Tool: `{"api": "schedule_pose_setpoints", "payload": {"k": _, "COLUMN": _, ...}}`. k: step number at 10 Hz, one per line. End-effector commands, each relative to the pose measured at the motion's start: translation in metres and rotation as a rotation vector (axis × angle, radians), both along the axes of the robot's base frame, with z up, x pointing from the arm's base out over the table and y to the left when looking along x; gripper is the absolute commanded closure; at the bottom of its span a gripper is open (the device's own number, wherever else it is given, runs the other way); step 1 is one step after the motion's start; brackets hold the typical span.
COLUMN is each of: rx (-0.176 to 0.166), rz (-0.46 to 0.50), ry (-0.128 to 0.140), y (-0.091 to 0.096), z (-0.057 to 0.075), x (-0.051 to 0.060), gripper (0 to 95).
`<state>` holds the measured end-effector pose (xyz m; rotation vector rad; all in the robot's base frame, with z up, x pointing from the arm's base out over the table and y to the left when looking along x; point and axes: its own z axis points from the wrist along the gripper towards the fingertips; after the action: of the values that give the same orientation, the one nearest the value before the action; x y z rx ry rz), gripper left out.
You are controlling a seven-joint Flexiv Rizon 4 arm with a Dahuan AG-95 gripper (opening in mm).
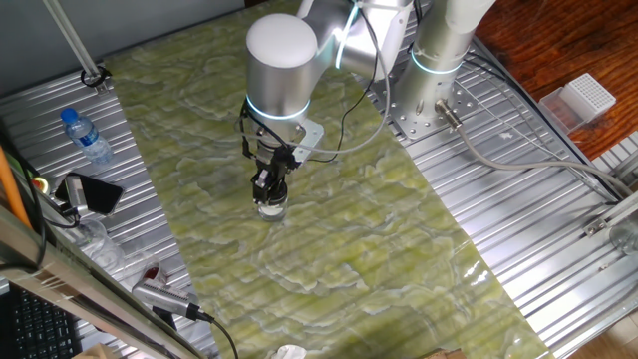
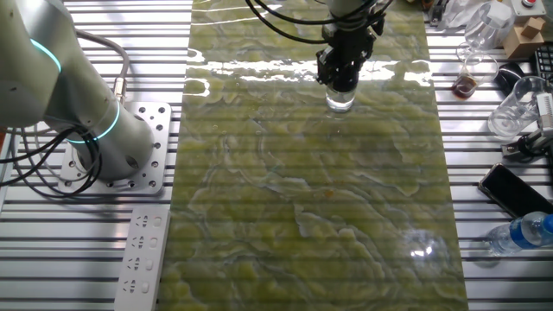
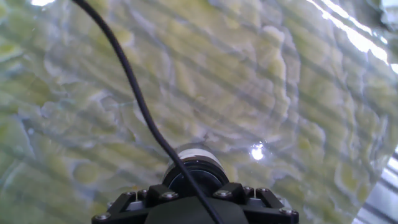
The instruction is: Unscrew the lid from the jar
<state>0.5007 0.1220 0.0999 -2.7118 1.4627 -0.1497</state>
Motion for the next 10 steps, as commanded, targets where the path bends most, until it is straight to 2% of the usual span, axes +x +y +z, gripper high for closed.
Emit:
{"api": "schedule_pose_setpoints", "payload": {"k": 1, "rx": 0.004, "rz": -0.025, "ry": 0.004, "y": -0.0003, "z": 0.0019, "x": -0.0001, "gripper": 95.0}}
{"api": "schedule_pose_setpoints", "payload": {"k": 4, "rx": 0.006, "rz": -0.034, "ry": 0.006, "y": -0.0005, "z": 0.0091, "x": 0.0004, "gripper": 95.0}}
{"api": "schedule_pose_setpoints", "payload": {"k": 10, "rx": 0.008, "rz": -0.077, "ry": 0.003, "y": -0.0006, "z": 0.0081, "x": 0.0004, "gripper": 95.0}}
